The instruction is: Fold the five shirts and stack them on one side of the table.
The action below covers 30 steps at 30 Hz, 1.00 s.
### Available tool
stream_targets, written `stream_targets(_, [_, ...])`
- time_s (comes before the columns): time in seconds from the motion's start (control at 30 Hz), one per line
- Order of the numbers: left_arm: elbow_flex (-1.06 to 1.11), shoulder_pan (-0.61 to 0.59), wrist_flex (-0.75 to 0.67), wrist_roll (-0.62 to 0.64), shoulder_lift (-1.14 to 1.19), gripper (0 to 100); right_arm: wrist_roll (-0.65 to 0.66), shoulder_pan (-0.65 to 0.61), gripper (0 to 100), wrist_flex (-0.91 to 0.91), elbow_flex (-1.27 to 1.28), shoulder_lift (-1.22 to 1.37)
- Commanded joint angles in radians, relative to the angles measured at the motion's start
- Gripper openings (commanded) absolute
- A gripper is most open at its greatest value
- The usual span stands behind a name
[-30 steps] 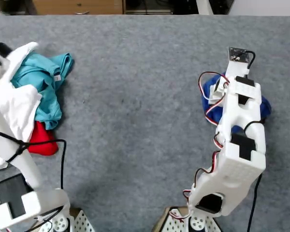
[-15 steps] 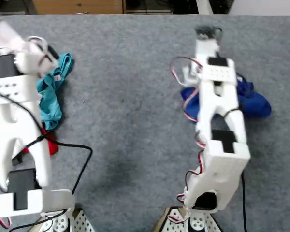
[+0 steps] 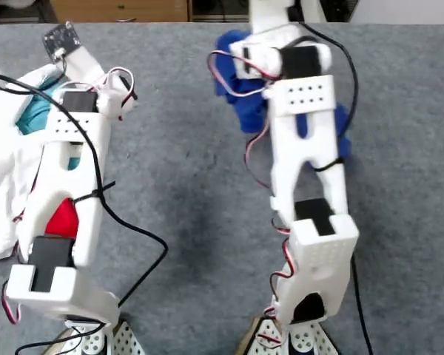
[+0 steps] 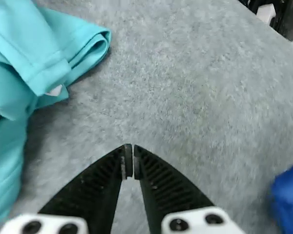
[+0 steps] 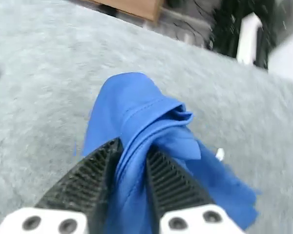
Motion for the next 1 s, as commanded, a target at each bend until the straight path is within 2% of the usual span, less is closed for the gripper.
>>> stream_targets(0.0, [0.012,-0.006,-0.110,0.041,0.031,2,0.129,-0.041,1.2,0.002,-0.045,0.024])
stream_targets(0.1, [0.011,0.017,-0.160,0.041,0.097,2,0.196,-0.016,1.2,-0.048,-0.002,0.094])
stream_targets(0.33, [-0.031,0.086,-0.163,0.038,0.236,2,0.201,0.081,1.2,-0.172,0.019,0.314])
stream_targets(0.5, [-0.075,0.103,-0.164,0.034,0.337,2,0.198,0.099,1.2,-0.256,0.019,0.429])
stream_targets(0.87, [-0.127,0.094,-0.155,0.032,0.409,2,0.195,0.085,1.2,-0.293,0.019,0.460])
stream_targets(0.97, [-0.127,0.098,-0.155,-0.029,0.409,2,0.170,0.074,1.2,-0.298,0.019,0.460])
